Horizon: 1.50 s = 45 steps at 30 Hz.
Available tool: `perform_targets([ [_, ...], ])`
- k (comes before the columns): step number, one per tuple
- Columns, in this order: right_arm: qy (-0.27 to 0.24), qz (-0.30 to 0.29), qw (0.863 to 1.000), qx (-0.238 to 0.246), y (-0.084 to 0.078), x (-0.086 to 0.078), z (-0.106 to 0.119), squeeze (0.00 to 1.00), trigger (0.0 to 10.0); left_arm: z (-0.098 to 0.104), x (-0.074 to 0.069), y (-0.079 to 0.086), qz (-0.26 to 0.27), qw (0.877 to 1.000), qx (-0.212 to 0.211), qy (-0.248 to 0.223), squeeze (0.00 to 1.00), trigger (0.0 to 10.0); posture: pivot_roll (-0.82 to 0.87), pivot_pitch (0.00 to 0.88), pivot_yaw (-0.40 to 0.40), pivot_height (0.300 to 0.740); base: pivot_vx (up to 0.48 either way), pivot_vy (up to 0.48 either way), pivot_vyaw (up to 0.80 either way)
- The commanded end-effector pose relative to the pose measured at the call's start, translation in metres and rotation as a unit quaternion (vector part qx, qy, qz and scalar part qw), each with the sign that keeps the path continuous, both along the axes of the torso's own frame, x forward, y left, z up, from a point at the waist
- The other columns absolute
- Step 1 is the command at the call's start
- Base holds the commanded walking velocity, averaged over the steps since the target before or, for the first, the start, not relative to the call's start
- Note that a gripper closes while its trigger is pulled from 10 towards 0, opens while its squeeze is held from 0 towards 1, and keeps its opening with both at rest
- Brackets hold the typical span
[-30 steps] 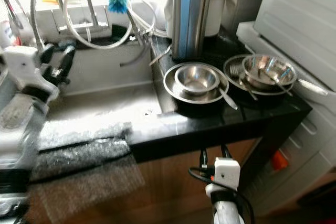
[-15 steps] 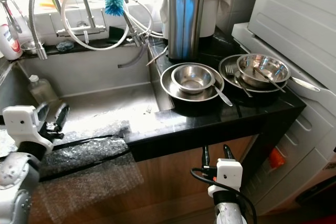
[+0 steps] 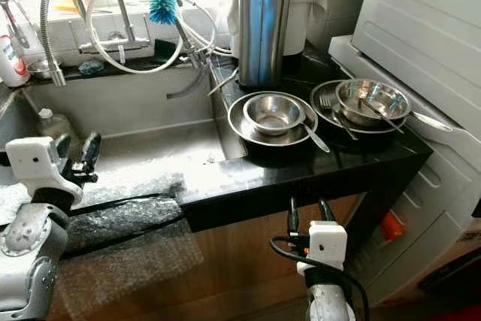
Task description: Kitchen organization
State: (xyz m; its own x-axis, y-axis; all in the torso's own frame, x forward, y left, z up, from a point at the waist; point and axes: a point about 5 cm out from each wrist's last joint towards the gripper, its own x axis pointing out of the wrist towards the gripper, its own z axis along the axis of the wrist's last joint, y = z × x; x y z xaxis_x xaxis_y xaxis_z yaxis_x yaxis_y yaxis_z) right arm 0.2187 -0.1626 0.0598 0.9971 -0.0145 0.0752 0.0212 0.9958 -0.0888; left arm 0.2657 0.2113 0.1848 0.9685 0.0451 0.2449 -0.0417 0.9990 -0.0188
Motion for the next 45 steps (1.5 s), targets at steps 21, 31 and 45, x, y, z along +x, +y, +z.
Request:
perform_targets([
  [21, 0.025, -0.025, 0.999, -0.006, -0.009, -0.004, -0.005, 0.0, 10.0, -0.011, -0.004, -0.016, -0.027, 0.999, 0.01, 0.03, 0.0, 10.0, -0.17, 0.0, 0.024, 0.74, 0.0, 0.0, 0.0],
  [31, 0.012, -0.038, 0.999, -0.013, -0.009, 0.0, 0.008, 0.0, 10.0, -0.018, -0.002, -0.016, -0.024, 0.999, 0.011, 0.036, 0.0, 10.0, -0.18, 0.0, 0.025, 0.74, 0.0, 0.0, 0.0],
  [45, 0.0, -0.067, 0.996, -0.064, -0.016, -0.013, 0.014, 0.0, 10.0, -0.033, -0.009, -0.013, -0.029, 0.998, 0.022, 0.058, 0.0, 10.0, -0.18, 0.0, 0.025, 0.74, 0.0, 0.0, 0.0],
])
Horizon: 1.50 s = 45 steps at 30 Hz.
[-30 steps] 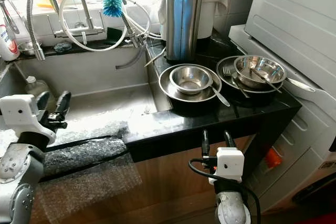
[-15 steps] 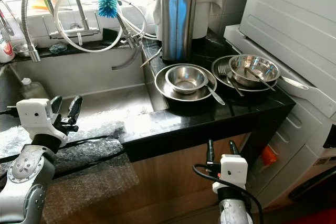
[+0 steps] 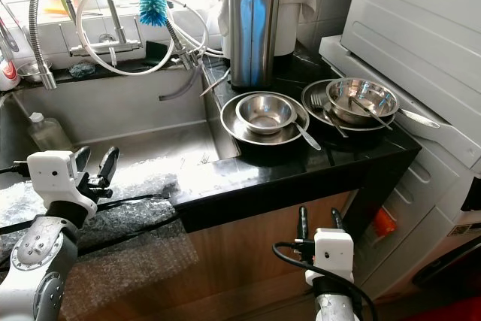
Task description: Kitchen organization
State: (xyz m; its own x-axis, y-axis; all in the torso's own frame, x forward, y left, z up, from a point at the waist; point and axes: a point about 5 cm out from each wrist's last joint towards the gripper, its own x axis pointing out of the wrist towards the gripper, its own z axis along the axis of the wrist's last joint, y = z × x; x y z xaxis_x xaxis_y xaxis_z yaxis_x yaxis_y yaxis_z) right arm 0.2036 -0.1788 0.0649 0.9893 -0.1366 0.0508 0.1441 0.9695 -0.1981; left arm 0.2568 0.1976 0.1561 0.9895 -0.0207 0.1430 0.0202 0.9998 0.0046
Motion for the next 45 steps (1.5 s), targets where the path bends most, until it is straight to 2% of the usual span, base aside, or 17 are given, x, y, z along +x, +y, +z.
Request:
perform_targets([
  [1, -0.028, 0.0, 0.999, -0.024, 0.0, 0.004, 0.016, 0.0, 10.0, -0.004, 0.0, 0.001, 0.001, 1.0, 0.011, 0.006, 0.0, 10.0, -0.18, 0.0, 0.025, 0.74, 0.0, 0.0, 0.0],
  [3, -0.052, 0.002, 0.998, -0.044, 0.001, 0.007, 0.029, 0.0, 10.0, -0.005, 0.0, 0.001, 0.001, 1.0, 0.012, 0.006, 0.0, 10.0, -0.18, 0.0, 0.024, 0.74, 0.0, 0.0, 0.0],
  [7, -0.087, 0.011, 0.995, -0.036, 0.006, 0.013, 0.05, 0.0, 10.0, -0.005, 0.001, 0.001, 0.001, 1.0, 0.012, 0.005, 0.0, 10.0, -0.18, 0.0, 0.028, 0.74, 0.0, 0.0, 0.0],
  [10, -0.098, 0.025, 0.994, -0.031, 0.011, 0.016, 0.058, 0.0, 10.0, -0.004, 0.002, 0.0, -0.001, 1.0, 0.012, 0.003, 0.0, 10.0, -0.18, 0.0, 0.029, 0.74, 0.0, 0.0, 0.0],
  [16, -0.102, 0.015, 0.995, -0.003, 0.006, 0.021, 0.062, 0.0, 10.0, -0.004, 0.004, -0.001, -0.002, 1.0, 0.011, 0.001, 0.0, 10.0, -0.18, 0.0, 0.029, 0.74, 0.0, 0.0, 0.0],
  [17, -0.099, 0.014, 0.995, 0.007, 0.003, 0.025, 0.062, 1.0, 10.0, -0.004, 0.004, -0.002, -0.003, 1.0, 0.01, 0.0, 0.0, 10.0, -0.18, 0.0, 0.027, 0.74, 0.0, 0.0, 0.0],
  [18, -0.099, 0.014, 0.995, 0.007, 0.003, 0.025, 0.062, 1.0, 10.0, -0.004, 0.004, -0.002, -0.003, 1.0, 0.01, 0.0, 0.0, 10.0, -0.18, 0.0, 0.027, 0.74, 0.0, 0.0, 0.0],
  [19, -0.095, 0.02, 0.995, 0.034, -0.002, 0.037, 0.063, 1.0, 10.0, -0.004, 0.006, -0.004, -0.004, 1.0, 0.008, -0.002, 0.0, 10.0, -0.18, 0.0, 0.024, 0.74, 0.0, 0.0, 0.0],
  [21, -0.095, 0.024, 0.994, 0.045, -0.003, 0.042, 0.064, 1.0, 10.0, -0.004, 0.006, -0.005, -0.005, 1.0, 0.007, -0.003, 0.0, 10.0, -0.17, 0.0, 0.025, 0.74, 0.0, 0.0, 0.0],
  [22, -0.097, 0.034, 0.993, 0.051, -0.003, 0.048, 0.067, 0.0, 10.0, -0.004, 0.006, -0.005, -0.004, 1.0, 0.006, -0.004, 0.0, 10.0, -0.17, 0.0, 0.022, 0.74, 0.0, 0.0, 0.0],
  [30, -0.094, 0.038, 0.993, 0.064, -0.005, 0.066, 0.07, 0.0, 10.0, -0.003, 0.007, -0.005, 0.001, 1.0, 0.005, -0.008, 0.0, 10.0, -0.16, 0.0, 0.018, 0.74, 0.0, 0.0, 0.0],
  [32, -0.083, 0.049, 0.993, 0.074, -0.004, 0.076, 0.068, 0.0, 10.0, -0.002, 0.008, -0.005, 0.002, 1.0, 0.005, -0.008, 0.0, 10.0, -0.16, 0.0, 0.018, 0.74, 0.0, 0.0, 0.0],
  [40, -0.085, 0.055, 0.992, 0.08, -0.002, 0.084, 0.069, 0.0, 10.0, -0.001, 0.01, -0.007, 0.003, 1.0, 0.006, -0.011, 0.0, 10.0, -0.15, 0.0, 0.019, 0.74, 0.0, 0.0, 0.0],
  [45, -0.064, 0.045, 0.994, 0.077, -0.001, 0.087, 0.063, 0.0, 10.0, -0.001, 0.01, -0.007, 0.002, 1.0, 0.007, -0.011, 0.0, 10.0, -0.15, 0.0, 0.019, 0.74, 0.0, 0.0, 0.0],
])
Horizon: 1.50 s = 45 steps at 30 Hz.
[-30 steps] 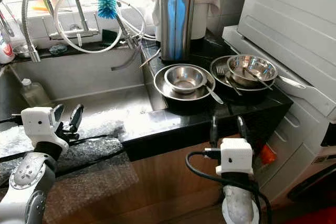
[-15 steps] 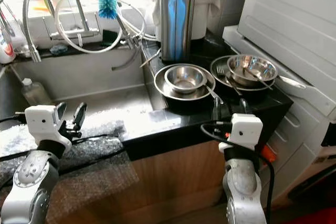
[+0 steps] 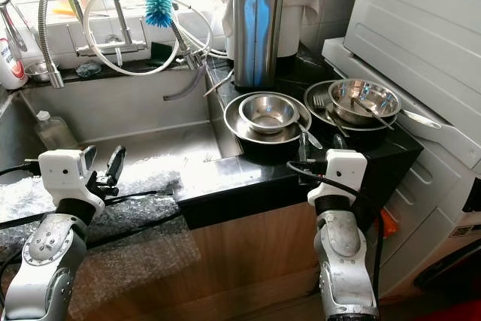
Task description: Kitchen organization
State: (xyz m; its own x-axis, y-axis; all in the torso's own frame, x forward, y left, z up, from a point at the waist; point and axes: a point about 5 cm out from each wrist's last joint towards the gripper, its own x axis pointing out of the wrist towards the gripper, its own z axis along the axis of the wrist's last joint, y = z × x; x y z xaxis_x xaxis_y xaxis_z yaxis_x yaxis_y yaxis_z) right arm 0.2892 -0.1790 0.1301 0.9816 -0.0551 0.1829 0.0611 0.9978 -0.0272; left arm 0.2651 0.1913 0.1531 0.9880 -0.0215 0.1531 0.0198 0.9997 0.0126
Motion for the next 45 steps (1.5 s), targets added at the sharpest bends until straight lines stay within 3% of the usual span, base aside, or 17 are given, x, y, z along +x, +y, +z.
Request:
perform_targets([
  [1, 0.011, -0.006, 1.0, 0.002, 0.0, 0.002, -0.003, 0.0, 10.0, 0.002, 0.002, -0.001, 0.001, 1.0, 0.004, -0.006, 0.0, 10.0, -0.15, 0.0, 0.019, 0.74, 0.0, 0.0, 0.0],
  [11, 0.042, -0.012, 0.999, 0.001, 0.002, 0.003, -0.013, 0.0, 10.0, 0.002, 0.002, -0.002, 0.001, 1.0, 0.005, -0.004, 0.0, 10.0, -0.15, 0.0, 0.016, 0.74, 0.0, 0.0, 0.0],
  [12, 0.045, -0.015, 0.999, -0.002, 0.001, 0.003, -0.014, 0.0, 9.3, 0.001, 0.002, -0.002, 0.002, 1.0, 0.005, -0.004, 0.0, 10.0, -0.15, 0.0, 0.016, 0.74, 0.0, 0.0, 0.0],
  [13, 0.048, -0.018, 0.999, 0.0, 0.0, 0.003, -0.015, 0.0, 8.5, 0.001, 0.002, -0.002, 0.002, 1.0, 0.005, -0.004, 0.0, 10.0, -0.15, 0.0, 0.016, 0.74, 0.0, 0.0, 0.0],
  [14, 0.053, -0.013, 0.998, 0.001, 0.0, 0.004, -0.017, 0.0, 0.0, 0.001, 0.002, -0.002, 0.002, 1.0, 0.005, -0.003, 0.0, 10.0, -0.15, 0.0, 0.015, 0.74, 0.0, 0.0, 0.0],
  [34, 0.041, -0.006, 0.999, 0.009, 0.005, 0.003, -0.013, 0.0, 0.0, 0.001, 0.002, -0.004, 0.002, 1.0, 0.0, -0.003, 0.0, 10.0, -0.15, 0.0, 0.015, 0.74, 0.0, 0.0, 0.0],
  [35, 0.039, -0.013, 0.999, 0.008, 0.003, 0.003, -0.012, 0.0, 4.7, 0.0, 0.002, -0.004, 0.001, 1.0, -0.001, -0.003, 0.0, 10.0, -0.15, 0.0, 0.016, 0.74, 0.0, 0.0, 0.0],
  [36, 0.039, -0.015, 0.999, 0.006, 0.002, 0.003, -0.011, 0.0, 4.7, 0.0, 0.003, -0.004, 0.001, 1.0, -0.001, -0.002, 0.0, 10.0, -0.15, 0.0, 0.016, 0.74, 0.0, 0.0, 0.0],
  [37, 0.036, -0.017, 0.999, 0.008, 0.002, 0.003, -0.011, 0.0, 10.0, 0.0, 0.003, -0.005, 0.001, 1.0, -0.001, -0.002, 0.0, 10.0, -0.15, 0.0, 0.015, 0.74, 0.0, 0.0, 0.0],
  [40, 0.032, -0.019, 0.999, 0.014, 0.001, 0.004, -0.009, 0.0, 10.0, 0.0, 0.003, -0.005, 0.0, 1.0, -0.002, -0.002, 0.0, 10.0, -0.15, 0.0, 0.015, 0.74, 0.0, 0.0, 0.0],
  [41, 0.034, -0.015, 0.999, 0.014, 0.002, 0.004, -0.009, 1.0, 10.0, 0.0, 0.003, -0.005, -0.001, 1.0, -0.001, -0.001, 0.0, 10.0, -0.15, 0.0, 0.015, 0.74, 0.0, 0.0, 0.0],
  [45, 0.033, -0.017, 0.999, 0.011, 0.002, 0.004, -0.01, 1.0, 10.0, 0.0, 0.003, -0.005, 0.0, 1.0, -0.002, -0.001, 0.0, 10.0, -0.15, 0.0, 0.014, 0.74, 0.0, 0.0, 0.0],
])
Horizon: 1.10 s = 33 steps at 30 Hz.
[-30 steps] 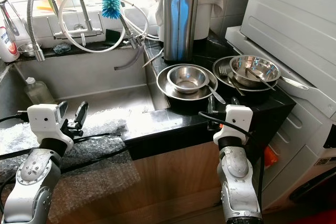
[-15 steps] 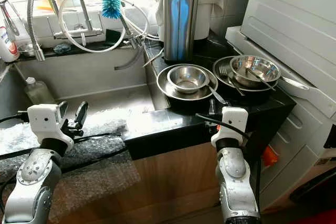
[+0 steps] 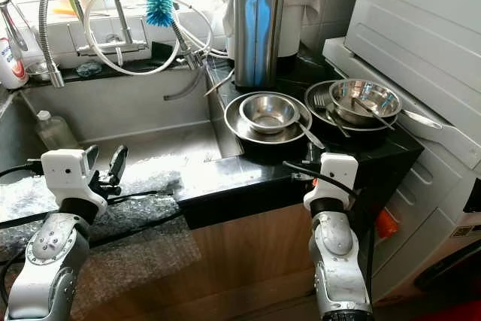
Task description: Kitchen organization
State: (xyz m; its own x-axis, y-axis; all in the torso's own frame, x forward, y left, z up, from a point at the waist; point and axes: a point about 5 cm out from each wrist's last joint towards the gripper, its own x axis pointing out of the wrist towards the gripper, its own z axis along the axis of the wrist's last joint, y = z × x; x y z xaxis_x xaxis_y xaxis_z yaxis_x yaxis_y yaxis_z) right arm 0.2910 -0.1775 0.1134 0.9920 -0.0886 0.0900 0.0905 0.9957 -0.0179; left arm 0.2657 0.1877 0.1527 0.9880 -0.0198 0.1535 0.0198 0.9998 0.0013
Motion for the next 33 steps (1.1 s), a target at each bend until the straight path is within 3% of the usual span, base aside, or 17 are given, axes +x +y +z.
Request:
perform_targets([
  [1, -0.013, -0.001, 1.0, 0.003, 0.0007, 0.0025, 0.0068, 1.0, 10.0, 0.0002, 0.0021, -0.0019, 0.0, 1.0, 0.004, -0.001, 0.0, 10.0, -0.15, 0.0, 0.014, 0.74, 0.0, 0.0, 0.0],
  [7, -0.016, -0.002, 1.0, 0.003, 0.0006, 0.0032, 0.0079, 1.0, 10.0, 0.0001, 0.0026, -0.0025, -0.001, 1.0, 0.003, -0.001, 0.0, 10.0, -0.15, 0.0, 0.014, 0.74, 0.0, 0.0, 0.0],
  [8, -0.016, -0.004, 1.0, 0.002, 0.0, 0.0034, 0.0083, 0.25, 10.0, 0.0001, 0.0026, -0.0026, -0.001, 1.0, 0.003, -0.001, 0.0, 10.0, -0.15, 0.0, 0.014, 0.74, 0.0, 0.0, 0.0],
  [10, -0.016, -0.006, 1.0, 0.001, -0.0005, 0.0037, 0.0085, 0.25, 10.0, 0.0001, 0.0027, -0.0027, -0.001, 1.0, 0.002, -0.001, 0.0, 10.0, -0.15, 0.0, 0.014, 0.74, 0.0, 0.0, 0.0],
  [11, -0.017, -0.008, 1.0, 0.0, -0.0012, 0.0042, 0.009, 0.0, 10.0, 0.0001, 0.0028, -0.0028, -0.001, 1.0, 0.002, -0.001, 0.0, 10.0, -0.15, 0.0, 0.014, 0.74, 0.0, 0.0, 0.0],
  [17, -0.021, -0.012, 1.0, 0.0, -0.0025, 0.0053, 0.0109, 0.0, 10.0, -0.0002, 0.0026, -0.0034, -0.001, 1.0, 0.001, -0.001, 0.0, 10.0, -0.14, 0.0, 0.012, 0.74, 0.0, 0.0, 0.0],
  [18, -0.024, -0.009, 1.0, 0.002, -0.0021, 0.0053, 0.0113, 0.0, 6.7, -0.0003, 0.0025, -0.0033, -0.001, 1.0, 0.002, -0.001, 0.0, 10.0, -0.14, 0.0, 0.011, 0.74, 0.0, 0.0, 0.0],
  [19, -0.024, -0.008, 1.0, 0.002, -0.0019, 0.0053, 0.0115, 0.0, 0.0, -0.0004, 0.0024, -0.0033, 0.0, 1.0, 0.002, 0.0, 0.0, 10.0, -0.14, 0.0, 0.011, 0.74, 0.0, 0.0, 0.0],
  [33, -0.025, -0.011, 1.0, 0.001, -0.002, 0.006, 0.0121, 0.0, 0.0, -0.0016, 0.0026, -0.0038, 0.0, 1.0, 0.0, 0.003, 0.0, 10.0, -0.15, 0.0, 0.01, 0.74, 0.0, 0.0, 0.0],
])
